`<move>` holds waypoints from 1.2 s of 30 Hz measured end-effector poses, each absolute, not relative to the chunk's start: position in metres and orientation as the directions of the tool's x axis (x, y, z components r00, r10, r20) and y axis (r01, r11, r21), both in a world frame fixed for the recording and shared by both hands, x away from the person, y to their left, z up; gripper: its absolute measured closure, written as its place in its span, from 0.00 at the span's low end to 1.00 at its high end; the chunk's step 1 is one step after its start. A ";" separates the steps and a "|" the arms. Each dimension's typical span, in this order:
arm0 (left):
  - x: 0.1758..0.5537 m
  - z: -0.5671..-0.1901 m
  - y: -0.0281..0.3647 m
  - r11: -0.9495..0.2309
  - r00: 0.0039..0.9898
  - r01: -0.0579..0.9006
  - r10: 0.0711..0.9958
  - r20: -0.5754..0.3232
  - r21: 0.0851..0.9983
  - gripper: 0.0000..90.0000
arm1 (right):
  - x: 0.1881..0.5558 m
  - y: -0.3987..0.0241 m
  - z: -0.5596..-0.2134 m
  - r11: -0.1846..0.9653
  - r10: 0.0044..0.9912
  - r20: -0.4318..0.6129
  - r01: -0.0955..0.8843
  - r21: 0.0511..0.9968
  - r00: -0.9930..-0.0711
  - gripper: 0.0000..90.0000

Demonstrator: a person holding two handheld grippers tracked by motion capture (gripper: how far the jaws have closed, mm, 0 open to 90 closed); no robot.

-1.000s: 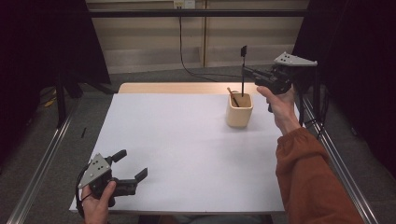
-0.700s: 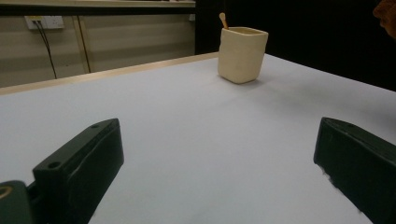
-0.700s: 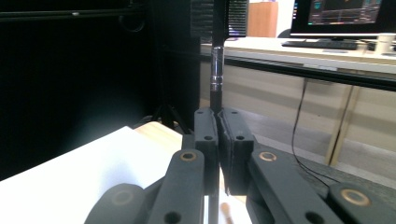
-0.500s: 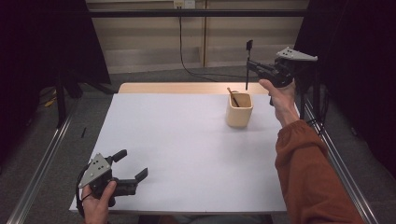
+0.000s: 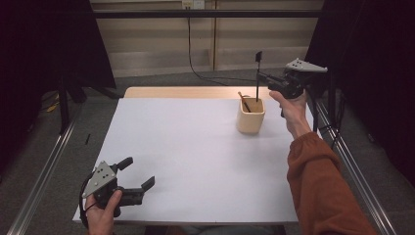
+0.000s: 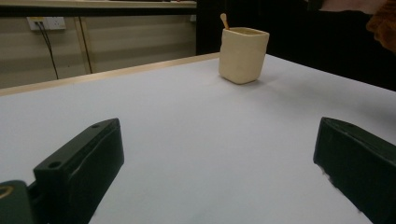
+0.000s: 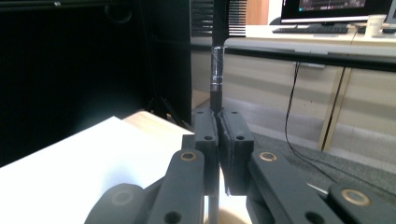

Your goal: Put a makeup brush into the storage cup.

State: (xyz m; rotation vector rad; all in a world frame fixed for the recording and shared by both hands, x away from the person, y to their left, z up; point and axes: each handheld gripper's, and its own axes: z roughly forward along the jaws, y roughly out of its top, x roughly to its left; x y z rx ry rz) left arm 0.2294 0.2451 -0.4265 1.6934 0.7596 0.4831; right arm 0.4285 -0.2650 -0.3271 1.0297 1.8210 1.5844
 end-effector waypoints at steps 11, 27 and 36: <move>0.230 -0.427 0.246 -0.128 0.705 0.233 0.705 -0.077 0.964 0.02 | 0.430 -0.264 -0.354 0.042 0.813 0.115 0.256 0.966 -0.571 0.96; 0.229 -0.426 0.247 -0.124 0.702 0.228 0.709 -0.075 0.966 0.01 | 0.432 -0.261 -0.369 0.047 0.813 0.121 0.272 0.961 -0.569 0.95; 0.230 -0.426 0.246 -0.129 0.706 0.227 0.705 -0.072 0.965 0.01 | 0.430 -0.265 -0.387 0.048 0.816 0.135 0.299 0.953 -0.562 0.95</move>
